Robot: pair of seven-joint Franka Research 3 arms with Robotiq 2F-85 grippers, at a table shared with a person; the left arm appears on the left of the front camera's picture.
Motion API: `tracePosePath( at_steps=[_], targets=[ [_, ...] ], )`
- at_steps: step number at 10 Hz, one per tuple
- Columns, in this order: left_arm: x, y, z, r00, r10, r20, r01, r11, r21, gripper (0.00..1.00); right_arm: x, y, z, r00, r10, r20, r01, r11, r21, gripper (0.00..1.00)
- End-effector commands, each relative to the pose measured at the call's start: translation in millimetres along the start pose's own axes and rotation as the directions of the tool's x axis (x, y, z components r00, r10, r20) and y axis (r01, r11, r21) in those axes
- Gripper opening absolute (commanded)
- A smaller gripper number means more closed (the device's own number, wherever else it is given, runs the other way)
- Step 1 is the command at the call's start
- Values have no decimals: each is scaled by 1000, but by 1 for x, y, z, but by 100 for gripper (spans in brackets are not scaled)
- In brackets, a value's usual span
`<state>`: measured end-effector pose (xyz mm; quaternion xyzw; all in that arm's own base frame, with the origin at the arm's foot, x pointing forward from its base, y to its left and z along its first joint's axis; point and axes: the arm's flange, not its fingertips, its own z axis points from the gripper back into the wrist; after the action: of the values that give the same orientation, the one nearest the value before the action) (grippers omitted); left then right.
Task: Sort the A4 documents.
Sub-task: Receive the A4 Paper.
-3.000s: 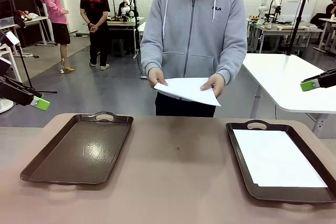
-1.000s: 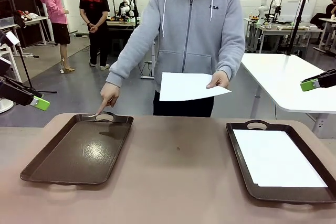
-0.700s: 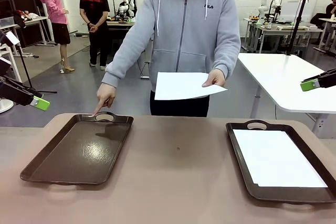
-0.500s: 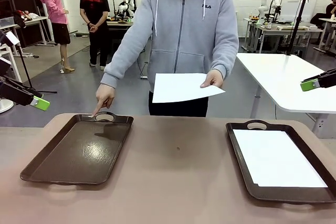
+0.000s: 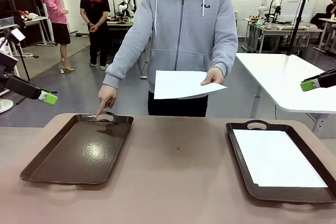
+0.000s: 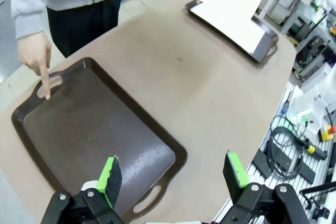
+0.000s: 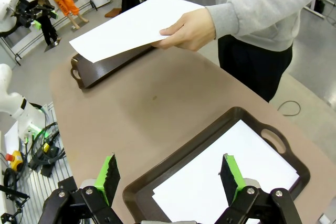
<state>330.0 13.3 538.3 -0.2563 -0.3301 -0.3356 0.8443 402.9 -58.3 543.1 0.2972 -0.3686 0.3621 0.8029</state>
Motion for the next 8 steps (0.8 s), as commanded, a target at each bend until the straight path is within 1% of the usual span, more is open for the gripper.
tracePosePath(
  at_steps=[1,2,3,4,5,6,8],
  targets=[
    [22,12,-16,998,40,45,-35,993,-110,100,1,0,0,1000,3,12,-3,1000,4,100],
    [35,15,-30,996,90,26,-85,986,-141,100,1,0,0,1000,3,12,-3,1000,4,100],
    [49,21,-50,989,140,44,-132,980,-146,100,1,0,0,1000,3,12,-3,1000,4,100],
    [67,29,-78,977,200,74,-182,963,-197,100,1,0,0,1000,3,12,-3,1000,4,100],
    [80,34,-102,963,260,72,-239,945,-221,100,1,0,0,1000,3,12,-3,1000,4,100],
    [92,39,-124,947,316,60,-292,924,-247,100,1,0,0,1000,3,12,-3,1000,4,100],
    [109,50,-160,902,428,53,-394,867,-304,100,1,0,0,1000,3,12,-3,1000,4,100]
  ],
)
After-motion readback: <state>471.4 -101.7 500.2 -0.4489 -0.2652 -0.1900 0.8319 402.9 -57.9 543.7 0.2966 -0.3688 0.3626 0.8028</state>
